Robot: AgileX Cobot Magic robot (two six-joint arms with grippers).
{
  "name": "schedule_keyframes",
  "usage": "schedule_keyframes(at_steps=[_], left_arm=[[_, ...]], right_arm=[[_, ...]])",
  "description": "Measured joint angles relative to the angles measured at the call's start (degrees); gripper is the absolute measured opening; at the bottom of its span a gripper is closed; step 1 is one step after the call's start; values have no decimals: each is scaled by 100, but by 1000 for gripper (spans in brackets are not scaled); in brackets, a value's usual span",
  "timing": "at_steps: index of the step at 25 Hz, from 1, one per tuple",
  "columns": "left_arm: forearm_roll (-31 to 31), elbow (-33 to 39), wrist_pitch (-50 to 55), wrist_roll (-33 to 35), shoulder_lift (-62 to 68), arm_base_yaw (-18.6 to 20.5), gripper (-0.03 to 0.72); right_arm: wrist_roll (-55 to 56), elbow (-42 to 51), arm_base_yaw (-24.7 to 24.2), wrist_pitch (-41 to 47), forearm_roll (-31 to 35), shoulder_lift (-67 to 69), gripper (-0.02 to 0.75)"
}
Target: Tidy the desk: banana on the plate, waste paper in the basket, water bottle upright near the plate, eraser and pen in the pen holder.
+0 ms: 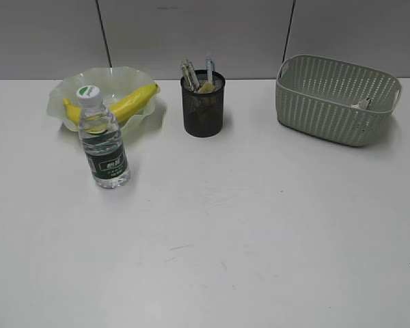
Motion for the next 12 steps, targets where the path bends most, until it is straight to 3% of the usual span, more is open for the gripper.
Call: schedule_keyframes(at_steps=[12], left_arm=[[-7, 0, -7, 0, -5, 3, 468]], right_arm=[[0, 2, -25, 0, 5, -249, 416]])
